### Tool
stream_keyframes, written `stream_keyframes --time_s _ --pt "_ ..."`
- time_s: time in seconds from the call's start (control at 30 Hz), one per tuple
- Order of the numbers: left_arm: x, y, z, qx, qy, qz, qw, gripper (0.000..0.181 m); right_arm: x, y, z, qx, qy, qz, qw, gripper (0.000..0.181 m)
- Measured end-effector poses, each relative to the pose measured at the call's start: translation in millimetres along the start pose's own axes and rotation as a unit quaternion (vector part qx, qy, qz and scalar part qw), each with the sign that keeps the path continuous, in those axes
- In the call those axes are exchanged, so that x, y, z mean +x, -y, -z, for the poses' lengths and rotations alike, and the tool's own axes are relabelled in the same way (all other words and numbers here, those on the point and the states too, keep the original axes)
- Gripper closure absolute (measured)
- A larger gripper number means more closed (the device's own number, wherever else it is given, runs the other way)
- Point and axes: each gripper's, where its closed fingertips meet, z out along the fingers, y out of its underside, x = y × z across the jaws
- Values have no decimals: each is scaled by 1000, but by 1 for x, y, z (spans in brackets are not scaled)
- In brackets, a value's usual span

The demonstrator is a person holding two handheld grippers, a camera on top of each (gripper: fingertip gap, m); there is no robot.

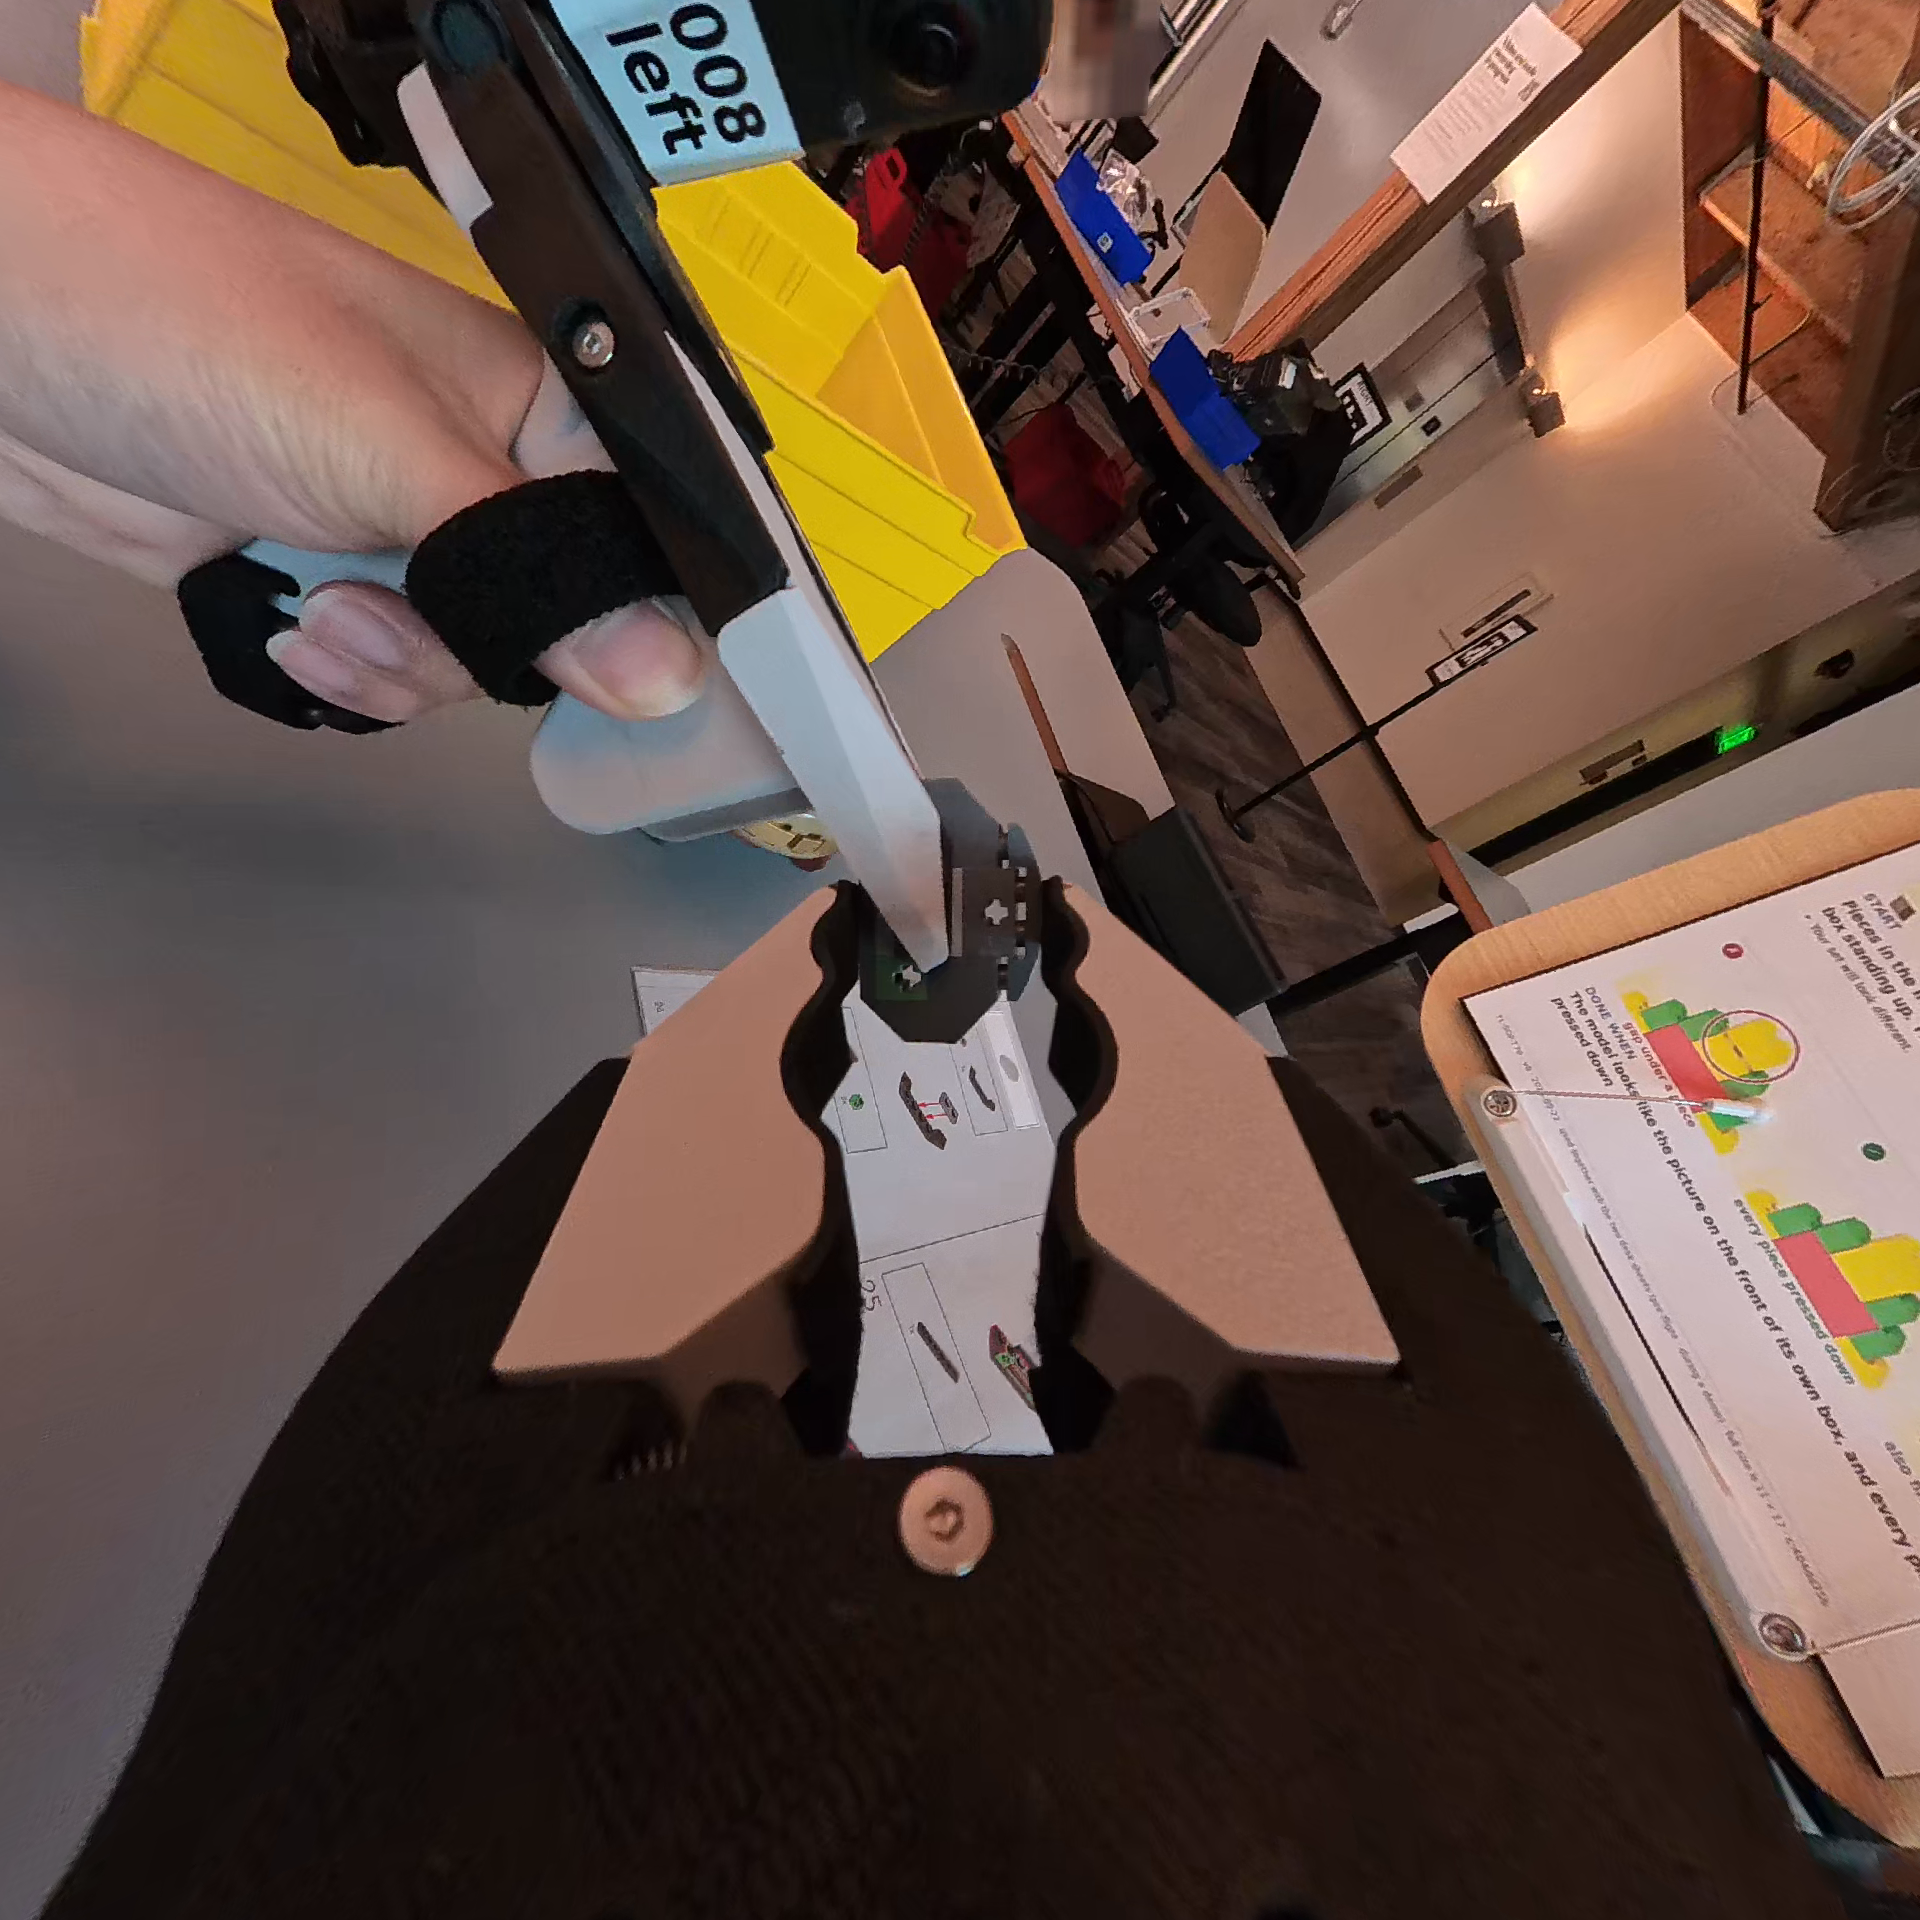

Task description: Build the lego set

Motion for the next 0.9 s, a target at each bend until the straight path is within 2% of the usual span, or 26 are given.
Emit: stream_keyframes --time_s 0.27,0.9 --pt "4 6 3 8 -7 -23 1000 172 -2 7 3 22 17 -11 1000 137" --pt "3 5 6 -7 -4 -17 1000 173 -5 6 -1 20 -6 18 1000 138"
